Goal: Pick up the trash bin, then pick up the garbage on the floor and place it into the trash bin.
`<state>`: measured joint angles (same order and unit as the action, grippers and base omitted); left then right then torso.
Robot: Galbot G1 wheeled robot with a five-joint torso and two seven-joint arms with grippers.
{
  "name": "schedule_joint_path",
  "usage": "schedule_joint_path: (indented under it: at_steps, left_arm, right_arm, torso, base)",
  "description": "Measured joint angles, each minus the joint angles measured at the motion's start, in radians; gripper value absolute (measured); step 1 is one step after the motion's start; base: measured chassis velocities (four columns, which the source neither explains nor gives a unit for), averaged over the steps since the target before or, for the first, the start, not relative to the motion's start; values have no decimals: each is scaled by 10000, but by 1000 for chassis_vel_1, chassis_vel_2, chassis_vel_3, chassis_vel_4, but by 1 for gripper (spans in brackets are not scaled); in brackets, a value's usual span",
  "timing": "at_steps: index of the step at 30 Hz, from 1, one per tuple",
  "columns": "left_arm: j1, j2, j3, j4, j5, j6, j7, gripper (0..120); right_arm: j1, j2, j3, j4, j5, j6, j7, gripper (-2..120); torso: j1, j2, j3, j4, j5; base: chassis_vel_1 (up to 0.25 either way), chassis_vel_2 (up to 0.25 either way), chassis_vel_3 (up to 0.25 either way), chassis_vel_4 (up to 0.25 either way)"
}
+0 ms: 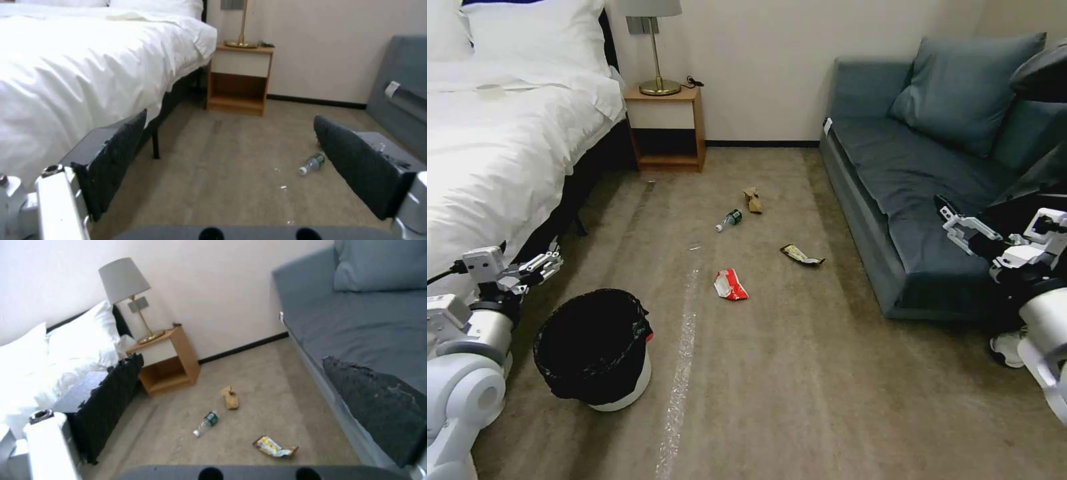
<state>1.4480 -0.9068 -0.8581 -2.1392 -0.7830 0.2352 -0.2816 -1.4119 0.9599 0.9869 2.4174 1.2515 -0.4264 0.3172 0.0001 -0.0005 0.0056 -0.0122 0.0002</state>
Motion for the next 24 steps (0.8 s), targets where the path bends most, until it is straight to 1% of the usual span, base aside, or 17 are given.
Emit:
schedule_joint_path:
  at_steps: [4,5,6,7,8,9,10,11,13,14,17,19,20,21,22,23,24]
  left_arm:
    - [28,46,-10,116,59,-11,39,100]
    - [24,66,-13,159,80,-29,59,100]
    - [24,66,-13,159,80,-29,59,100]
    - [18,81,-14,187,88,-39,69,100]
    - [16,98,-14,203,91,-40,71,100]
    - [16,98,-14,203,91,-40,71,100]
    - [10,121,-17,210,94,-44,74,100]
    - [9,143,-16,224,94,-44,81,100]
    - [9,156,-9,233,95,-44,82,100]
    - [8,167,-8,232,97,-45,82,100]
    - [39,181,-2,214,97,-23,81,100]
    - [68,206,-3,185,94,41,37,100]
    - [145,296,-21,131,-80,298,-186,100]
    - [271,523,-86,69,-562,831,-519,100]
    - [271,523,-86,69,-562,831,-519,100]
    - [368,775,-145,89,-834,1226,-715,100]
    - [368,775,-145,89,-834,1226,-715,100]
  right_arm:
    - [-79,4,-26,14,-83,-4,-12,100]
    - [-154,78,-228,-109,-390,29,-122,100]
    - [-154,78,-228,-109,-390,29,-122,100]
    - [-278,194,-527,-339,-794,77,-265,100]
    - [-398,331,-859,-592,-1226,134,-421,100]
    - [-398,331,-859,-592,-1226,134,-421,100]
    - [-473,412,-1066,-743,-1500,164,-523,100]
    - [-515,489,-1206,-867,-1715,218,-607,100]
    - [-538,545,-1255,-932,-1777,224,-630,100]
    - [-543,575,-1282,-959,-1807,229,-643,100]
    - [-543,585,-1290,-976,-1822,239,-649,100]
    - [-541,586,-1291,-988,-1823,240,-649,100]
    - [-544,583,-1290,-999,-1831,242,-648,100]
    - [-573,566,-1288,-1001,-1862,245,-648,100]
    - [-573,566,-1288,-1001,-1862,245,-648,100]
    - [-609,561,-1271,-1002,-1903,250,-649,100]
    - [-609,561,-1271,-1002,-1903,250,-649,100]
  torso:
    - [0,0,0,1,-1]
    - [0,0,-1,1,-10]
    - [0,0,-1,1,-10]
    - [0,0,0,0,-9]
    - [1,-1,0,1,4]
    - [1,-1,0,1,4]
    - [1,-1,1,0,13]
    - [0,0,0,1,-6]
    - [0,-1,1,1,-8]
    - [0,0,0,0,4]
    - [0,-1,0,0,-5]
    - [0,0,0,0,-1]
    - [0,0,0,0,-2]
    - [0,0,0,2,-4]
    - [0,0,0,2,-4]
    - [0,0,0,2,-1]
    - [0,0,0,2,-1]
  base:
    - [0,0,0,0]
    - [0,0,0,0]
    - [0,0,0,0]
    - [0,0,0,0]
    - [0,0,0,0]
    - [0,0,0,0]
    - [0,0,0,0]
    - [0,0,0,0]
    - [0,0,0,0]
    - [0,0,0,0]
    - [0,0,0,0]
    - [0,0,0,0]
    - [0,0,0,0]
    - [0,0,0,0]
    - [0,0,0,0]
    - [0,0,0,0]
    - [0,0,0,0]
